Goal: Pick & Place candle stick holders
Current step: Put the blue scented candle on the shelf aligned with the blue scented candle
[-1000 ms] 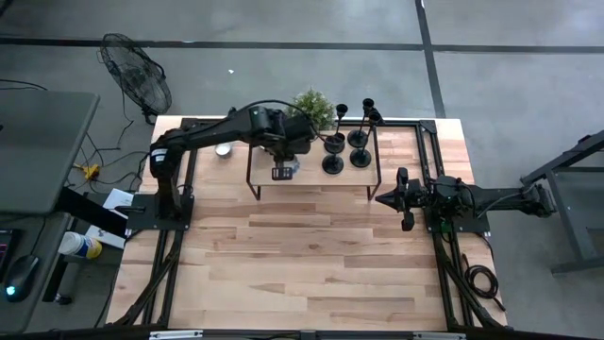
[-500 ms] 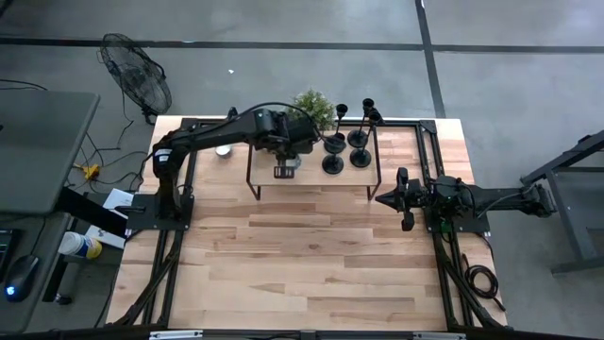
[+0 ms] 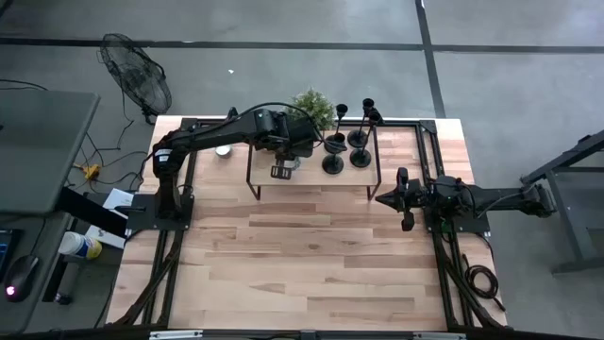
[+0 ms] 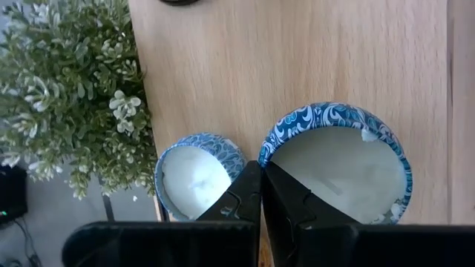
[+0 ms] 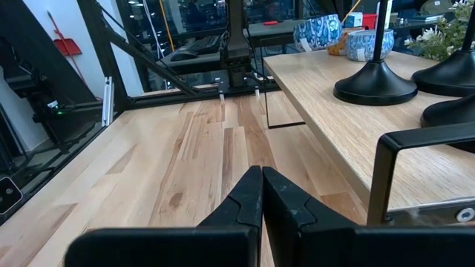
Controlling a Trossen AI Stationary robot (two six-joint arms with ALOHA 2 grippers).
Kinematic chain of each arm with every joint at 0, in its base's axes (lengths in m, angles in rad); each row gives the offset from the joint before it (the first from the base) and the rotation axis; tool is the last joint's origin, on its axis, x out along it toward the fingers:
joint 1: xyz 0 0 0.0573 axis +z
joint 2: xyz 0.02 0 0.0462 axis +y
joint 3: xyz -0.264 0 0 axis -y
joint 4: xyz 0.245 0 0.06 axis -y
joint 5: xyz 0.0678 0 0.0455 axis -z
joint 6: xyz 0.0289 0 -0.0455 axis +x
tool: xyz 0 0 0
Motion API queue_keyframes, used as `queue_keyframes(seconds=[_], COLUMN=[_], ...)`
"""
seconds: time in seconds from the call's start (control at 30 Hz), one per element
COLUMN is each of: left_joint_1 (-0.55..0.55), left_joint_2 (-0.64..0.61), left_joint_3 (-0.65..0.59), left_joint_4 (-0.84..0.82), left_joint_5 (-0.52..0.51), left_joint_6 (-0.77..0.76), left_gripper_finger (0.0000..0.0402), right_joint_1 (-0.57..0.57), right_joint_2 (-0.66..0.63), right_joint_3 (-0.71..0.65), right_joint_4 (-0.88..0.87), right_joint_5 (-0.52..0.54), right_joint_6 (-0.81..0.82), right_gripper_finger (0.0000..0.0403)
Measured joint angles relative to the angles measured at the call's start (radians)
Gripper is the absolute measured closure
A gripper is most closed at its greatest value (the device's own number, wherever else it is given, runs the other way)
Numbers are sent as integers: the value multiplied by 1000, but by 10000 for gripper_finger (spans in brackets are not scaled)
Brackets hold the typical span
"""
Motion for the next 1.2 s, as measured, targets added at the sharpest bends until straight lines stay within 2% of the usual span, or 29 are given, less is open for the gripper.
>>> queue_keyframes(seconds=[0.23,0.67,1.2], left_joint_1=[0,0,0], left_joint_2=[0,12,14], left_joint_3=[-23,-36,-37], left_joint_4=[0,5,-2], left_joint_5=[4,-1,-45], left_joint_6=[76,98,34], left_gripper_finger=[401,401,401], right_joint_1=[0,0,0], right_joint_2=[0,0,0], right_joint_3=[0,0,0], right_joint_4=[0,0,0], right_joint_5=[0,0,0], right_joint_6=[0,0,0], right_gripper_finger=[402,402,402])
